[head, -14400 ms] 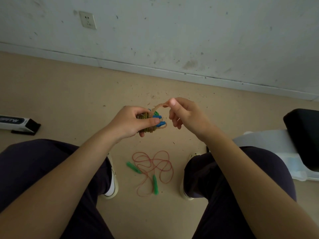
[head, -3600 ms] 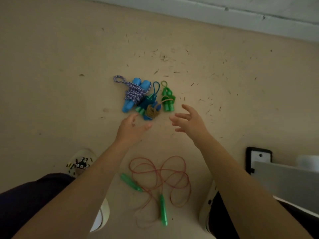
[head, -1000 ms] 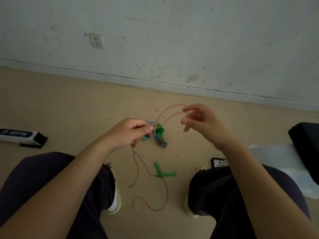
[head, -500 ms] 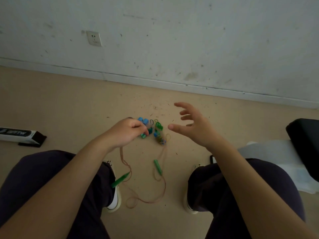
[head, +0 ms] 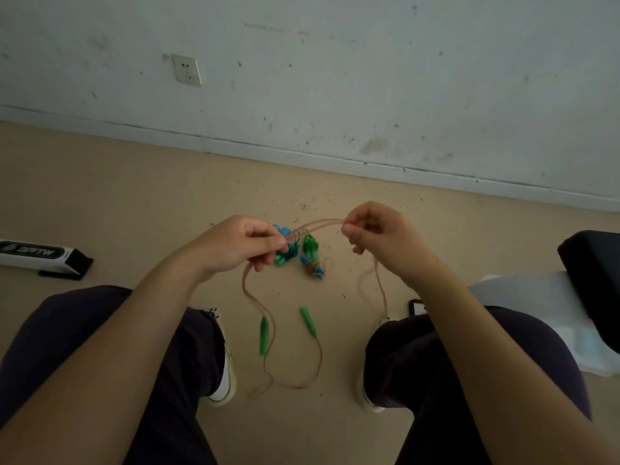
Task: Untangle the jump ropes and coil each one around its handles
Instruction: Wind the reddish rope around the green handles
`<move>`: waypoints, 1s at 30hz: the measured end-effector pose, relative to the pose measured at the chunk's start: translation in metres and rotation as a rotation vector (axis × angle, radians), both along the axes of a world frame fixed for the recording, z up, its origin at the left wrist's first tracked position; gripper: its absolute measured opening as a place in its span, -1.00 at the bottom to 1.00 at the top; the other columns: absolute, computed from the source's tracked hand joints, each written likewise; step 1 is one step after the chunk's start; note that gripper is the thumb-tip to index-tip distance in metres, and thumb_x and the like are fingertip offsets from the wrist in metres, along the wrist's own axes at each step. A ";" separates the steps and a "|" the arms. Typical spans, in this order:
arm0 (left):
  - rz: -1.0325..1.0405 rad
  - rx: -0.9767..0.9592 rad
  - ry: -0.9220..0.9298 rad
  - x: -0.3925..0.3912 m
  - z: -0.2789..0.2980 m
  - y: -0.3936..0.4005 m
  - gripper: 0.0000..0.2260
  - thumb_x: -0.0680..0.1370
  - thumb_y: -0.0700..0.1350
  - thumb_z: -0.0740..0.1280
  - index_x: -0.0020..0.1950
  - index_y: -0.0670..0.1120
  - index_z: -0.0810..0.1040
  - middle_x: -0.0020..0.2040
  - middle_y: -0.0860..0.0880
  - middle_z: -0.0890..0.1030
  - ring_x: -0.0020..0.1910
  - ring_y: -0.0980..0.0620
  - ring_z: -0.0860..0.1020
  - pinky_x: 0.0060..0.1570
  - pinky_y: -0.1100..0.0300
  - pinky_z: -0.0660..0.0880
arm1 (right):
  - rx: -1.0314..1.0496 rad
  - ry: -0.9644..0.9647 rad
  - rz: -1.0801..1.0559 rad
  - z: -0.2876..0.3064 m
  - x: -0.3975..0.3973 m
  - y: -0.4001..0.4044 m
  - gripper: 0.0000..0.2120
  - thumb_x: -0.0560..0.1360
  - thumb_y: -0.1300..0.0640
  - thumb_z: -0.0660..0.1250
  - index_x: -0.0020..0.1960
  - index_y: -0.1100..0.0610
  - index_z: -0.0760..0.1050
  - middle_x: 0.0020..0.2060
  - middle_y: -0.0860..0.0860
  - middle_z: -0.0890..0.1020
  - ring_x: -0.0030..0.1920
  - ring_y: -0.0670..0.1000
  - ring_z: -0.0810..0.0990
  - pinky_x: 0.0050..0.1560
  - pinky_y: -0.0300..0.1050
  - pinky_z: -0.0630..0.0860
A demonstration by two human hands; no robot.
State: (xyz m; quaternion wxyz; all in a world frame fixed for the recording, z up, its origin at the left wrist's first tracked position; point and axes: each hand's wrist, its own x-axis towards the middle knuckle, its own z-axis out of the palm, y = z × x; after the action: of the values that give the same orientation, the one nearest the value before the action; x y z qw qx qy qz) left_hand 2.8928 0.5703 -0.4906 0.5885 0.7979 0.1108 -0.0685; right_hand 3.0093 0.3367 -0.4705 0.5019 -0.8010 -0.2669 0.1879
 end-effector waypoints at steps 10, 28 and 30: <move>-0.069 -0.019 0.005 0.002 0.002 -0.018 -0.82 0.62 -0.11 0.32 -0.04 -0.16 0.68 -0.40 -0.02 0.50 -0.43 0.04 0.44 -0.30 0.20 0.46 | -0.086 -0.033 0.075 -0.009 -0.009 0.013 -0.95 0.52 0.14 0.39 -0.10 0.07 0.53 -0.43 -0.14 0.57 -0.43 -0.22 0.46 -0.34 -0.33 0.40; 0.007 0.045 -0.028 -0.004 0.000 -0.004 -0.80 0.63 -0.05 0.30 -0.04 -0.11 0.68 -0.43 0.01 0.43 -0.47 0.08 0.37 -0.30 0.20 0.41 | 0.131 0.005 -0.268 -0.005 0.005 -0.001 -0.93 0.54 0.08 0.36 -0.09 0.07 0.58 -0.43 -0.15 0.52 -0.43 -0.18 0.41 -0.34 -0.23 0.39; -0.001 0.001 -0.012 -0.004 -0.001 -0.010 -0.79 0.65 -0.08 0.28 -0.03 -0.14 0.65 -0.43 -0.01 0.37 -0.49 0.08 0.31 -0.38 0.22 0.32 | 0.125 0.016 -0.225 -0.007 0.002 0.002 -0.95 0.54 0.10 0.36 -0.02 0.06 0.57 -0.34 -0.05 0.59 -0.39 -0.13 0.48 -0.29 -0.19 0.45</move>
State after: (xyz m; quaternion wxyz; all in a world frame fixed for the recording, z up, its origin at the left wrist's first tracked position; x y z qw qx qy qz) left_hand 2.8884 0.5604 -0.4911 0.5889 0.7986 0.1070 -0.0639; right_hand 3.0117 0.3384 -0.4770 0.5707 -0.7916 -0.1825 0.1196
